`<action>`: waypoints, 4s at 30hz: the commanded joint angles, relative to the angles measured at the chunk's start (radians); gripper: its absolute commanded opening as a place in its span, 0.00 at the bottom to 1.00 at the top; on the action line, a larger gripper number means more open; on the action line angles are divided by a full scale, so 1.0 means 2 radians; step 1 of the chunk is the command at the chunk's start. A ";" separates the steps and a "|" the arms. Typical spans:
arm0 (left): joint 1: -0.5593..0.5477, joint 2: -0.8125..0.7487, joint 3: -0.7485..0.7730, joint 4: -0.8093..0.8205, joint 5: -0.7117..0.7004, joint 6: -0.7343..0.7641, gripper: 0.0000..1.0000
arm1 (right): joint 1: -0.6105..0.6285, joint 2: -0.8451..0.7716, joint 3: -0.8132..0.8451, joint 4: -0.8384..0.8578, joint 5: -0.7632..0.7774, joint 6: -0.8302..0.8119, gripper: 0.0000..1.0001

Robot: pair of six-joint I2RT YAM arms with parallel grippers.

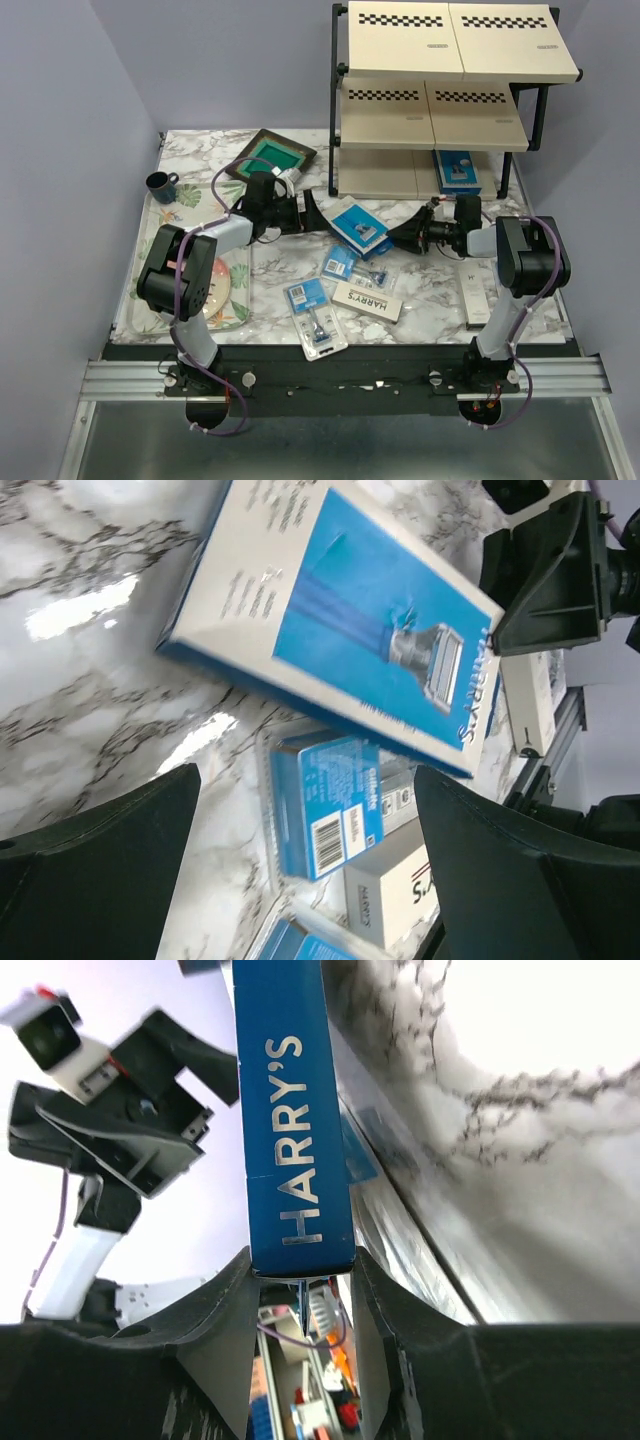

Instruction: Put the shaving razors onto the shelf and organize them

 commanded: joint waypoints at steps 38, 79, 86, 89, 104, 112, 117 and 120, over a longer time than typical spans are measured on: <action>-0.018 -0.018 0.040 -0.173 -0.062 0.187 0.98 | -0.025 0.007 0.057 0.076 0.229 0.180 0.28; -0.075 0.164 0.181 0.058 -0.200 -0.179 0.00 | 0.014 0.021 0.073 -0.008 0.240 0.085 0.58; -0.076 0.215 0.223 0.088 -0.186 -0.226 0.00 | 0.030 0.027 0.082 -0.014 0.240 0.075 0.58; -0.075 0.230 0.241 0.094 -0.186 -0.234 0.00 | 0.036 0.031 0.089 -0.018 0.241 0.070 0.57; -0.068 0.199 0.215 0.029 -0.222 -0.232 0.00 | 0.044 0.029 0.124 -0.057 0.236 0.035 0.58; -0.042 0.157 0.183 -0.022 -0.244 -0.192 0.00 | 0.034 -0.033 0.125 -0.127 0.203 -0.005 0.64; -0.019 0.108 0.145 -0.049 -0.234 -0.171 0.00 | 0.021 -0.074 0.115 -0.228 0.189 -0.099 0.64; -0.005 0.060 0.102 -0.056 -0.235 -0.159 0.00 | 0.021 -0.114 0.111 -0.265 0.173 -0.246 0.46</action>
